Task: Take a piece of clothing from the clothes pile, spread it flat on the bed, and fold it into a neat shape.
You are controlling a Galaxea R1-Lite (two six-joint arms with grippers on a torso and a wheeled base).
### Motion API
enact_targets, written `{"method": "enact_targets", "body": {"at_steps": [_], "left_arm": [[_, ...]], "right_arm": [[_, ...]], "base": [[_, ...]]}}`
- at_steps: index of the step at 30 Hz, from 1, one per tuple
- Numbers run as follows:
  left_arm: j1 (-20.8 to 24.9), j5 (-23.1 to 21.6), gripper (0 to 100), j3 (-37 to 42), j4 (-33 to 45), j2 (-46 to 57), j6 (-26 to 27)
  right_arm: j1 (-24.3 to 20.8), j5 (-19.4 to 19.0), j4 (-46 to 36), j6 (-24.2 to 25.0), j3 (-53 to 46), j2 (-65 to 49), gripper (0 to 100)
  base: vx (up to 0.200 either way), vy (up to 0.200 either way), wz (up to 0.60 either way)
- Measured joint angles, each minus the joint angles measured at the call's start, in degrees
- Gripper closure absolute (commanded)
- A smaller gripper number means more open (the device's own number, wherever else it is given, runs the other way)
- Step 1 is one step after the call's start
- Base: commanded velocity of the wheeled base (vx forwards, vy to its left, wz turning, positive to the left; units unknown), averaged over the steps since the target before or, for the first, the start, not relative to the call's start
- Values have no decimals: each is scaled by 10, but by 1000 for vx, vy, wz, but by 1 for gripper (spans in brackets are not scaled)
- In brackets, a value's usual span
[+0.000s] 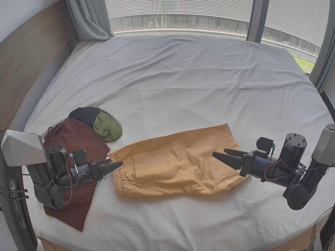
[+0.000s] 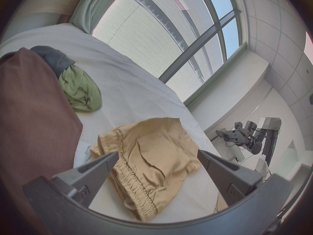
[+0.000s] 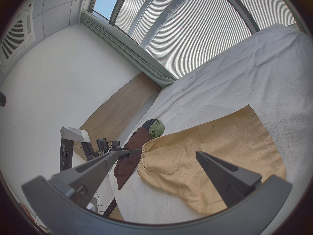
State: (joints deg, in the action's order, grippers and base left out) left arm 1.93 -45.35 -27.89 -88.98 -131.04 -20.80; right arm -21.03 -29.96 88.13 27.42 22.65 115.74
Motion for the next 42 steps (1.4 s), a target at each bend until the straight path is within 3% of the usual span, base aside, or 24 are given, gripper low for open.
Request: {"method": "enact_targets", "body": {"at_steps": [42], "left_arm": [[9,5,0,-15,0,-121,-7]], "right_arm": [[-8,4,0,-2,-3,25,0]], "base": [[0,0,0]]}}
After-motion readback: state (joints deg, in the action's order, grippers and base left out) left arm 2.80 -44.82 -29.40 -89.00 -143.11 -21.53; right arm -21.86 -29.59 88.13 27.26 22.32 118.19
